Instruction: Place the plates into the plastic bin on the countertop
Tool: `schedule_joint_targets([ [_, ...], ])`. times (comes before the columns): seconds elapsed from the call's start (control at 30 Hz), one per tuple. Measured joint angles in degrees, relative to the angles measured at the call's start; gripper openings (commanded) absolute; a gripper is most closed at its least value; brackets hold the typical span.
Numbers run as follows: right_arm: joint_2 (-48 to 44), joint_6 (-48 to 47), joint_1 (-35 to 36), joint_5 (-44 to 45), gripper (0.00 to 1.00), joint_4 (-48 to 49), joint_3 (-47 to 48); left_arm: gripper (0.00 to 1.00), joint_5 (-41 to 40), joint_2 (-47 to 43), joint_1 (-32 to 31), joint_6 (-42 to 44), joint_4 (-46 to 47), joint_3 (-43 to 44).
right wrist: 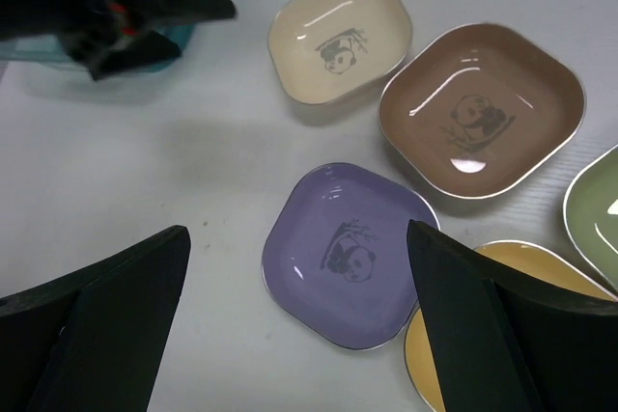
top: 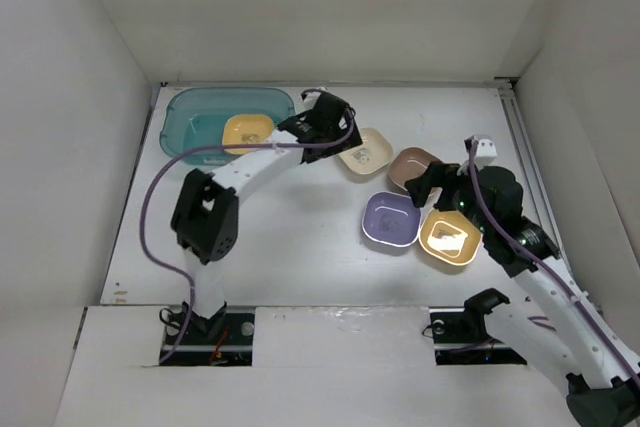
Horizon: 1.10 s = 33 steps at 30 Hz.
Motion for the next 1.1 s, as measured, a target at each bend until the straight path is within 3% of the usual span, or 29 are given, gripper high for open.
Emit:
schedule_joint_targets([
  [0.07,-1.66,0.33,-0.26,0.68,1.0,-0.42,0.87,1.0,-1.49,6.16,-0.76,-3.06,-2.16,4.5],
  [0.17,-2.69,0.68,-0.37,1.07,1.0,-0.85,2.19,0.91,-2.71,13.66,-0.81,-6.19,-3.45,8.9],
  [0.33,-3.98,0.85,-0.37,1.05,1.0,-2.29,2.51,0.82,-3.87,19.23,-0.68,-9.31,-5.05,10.25],
  [0.5,-5.51,0.85,-0.37,0.9,1.0,-3.13,2.56,0.37,-4.85,21.99,-0.68,-11.54,-5.66,11.41],
  [0.7,-6.67,0.68,-0.37,0.61,1.0,-4.04,2.82,0.02,-7.06,22.23,-0.68,-12.92,-7.13,13.05],
  [1.1,-7.78,0.55,-0.37,0.55,1.0,-4.52,2.89,0.0,-7.41,21.62,1.14,-6.97,-8.37,26.03],
])
